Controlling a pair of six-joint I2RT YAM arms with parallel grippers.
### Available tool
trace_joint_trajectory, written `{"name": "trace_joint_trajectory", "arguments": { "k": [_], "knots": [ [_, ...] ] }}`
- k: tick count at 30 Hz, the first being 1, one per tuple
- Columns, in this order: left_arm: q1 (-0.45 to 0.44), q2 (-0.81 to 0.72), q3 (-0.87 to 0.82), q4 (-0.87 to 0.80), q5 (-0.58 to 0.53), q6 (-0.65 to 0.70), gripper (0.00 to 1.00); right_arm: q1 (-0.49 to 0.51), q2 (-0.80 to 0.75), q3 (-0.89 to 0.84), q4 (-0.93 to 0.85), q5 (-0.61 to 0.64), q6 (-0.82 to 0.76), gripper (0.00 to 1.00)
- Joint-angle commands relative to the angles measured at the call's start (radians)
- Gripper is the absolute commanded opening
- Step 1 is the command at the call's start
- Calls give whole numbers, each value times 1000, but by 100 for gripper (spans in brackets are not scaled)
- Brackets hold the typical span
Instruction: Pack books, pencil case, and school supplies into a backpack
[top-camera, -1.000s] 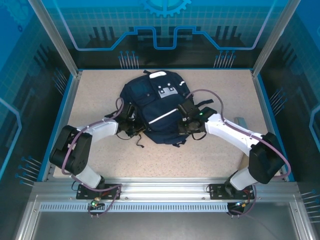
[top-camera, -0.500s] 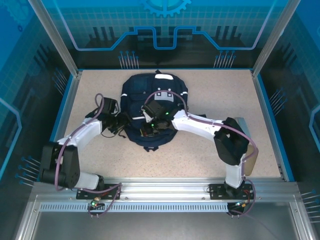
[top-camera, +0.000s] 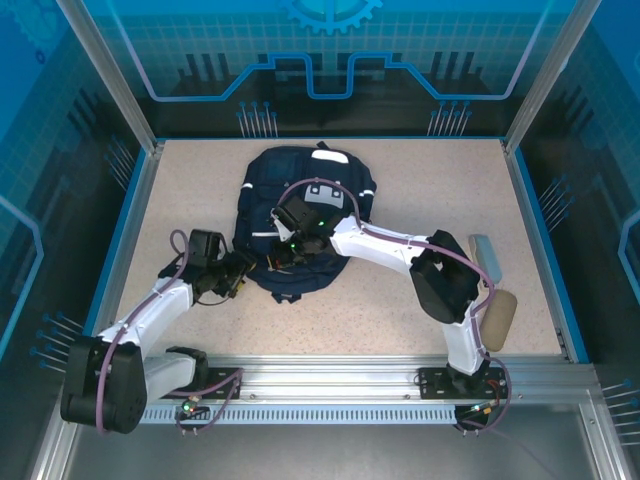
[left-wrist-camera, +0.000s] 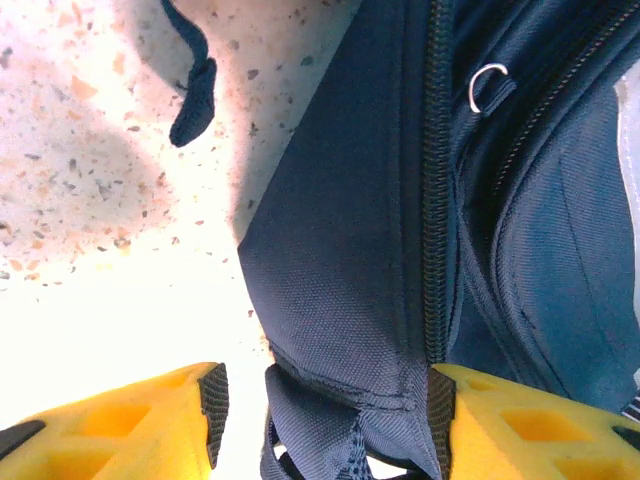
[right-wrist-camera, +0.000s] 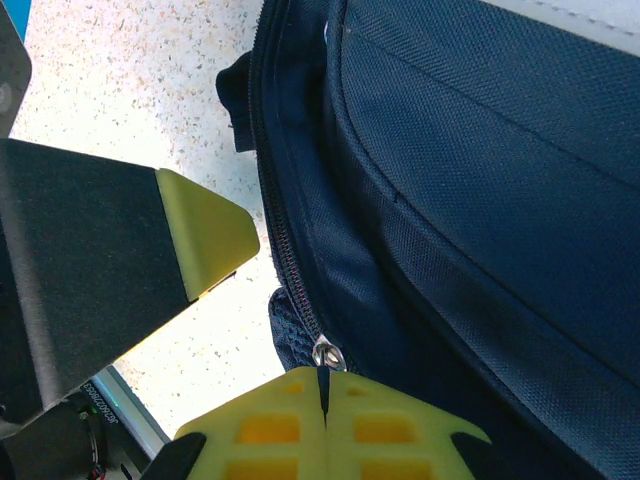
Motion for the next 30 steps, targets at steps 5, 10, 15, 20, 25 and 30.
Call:
{"name": "trace_joint_trajectory", "arguments": {
  "k": [5,10,15,20,25,30],
  "knots": [
    [4,32,-2,122,60,-71,57,14,5,19,0,-11,-9,0],
    [-5,85,23,139,76,-62,57,21,-2,10,2,-10,-14,0],
    [-28,154,45,159,69,-49,51,31,-6,21,-43,-2,-35,0],
    [-36,205,53,179,44,-24,29,39,-40,-4,-131,67,-43,0],
    [-36,207,51,168,0,8,17,37,-132,-98,-228,248,-9,0],
    [-36,205,53,161,-16,22,14,9,-248,-224,-305,448,70,0]
  ]
}}
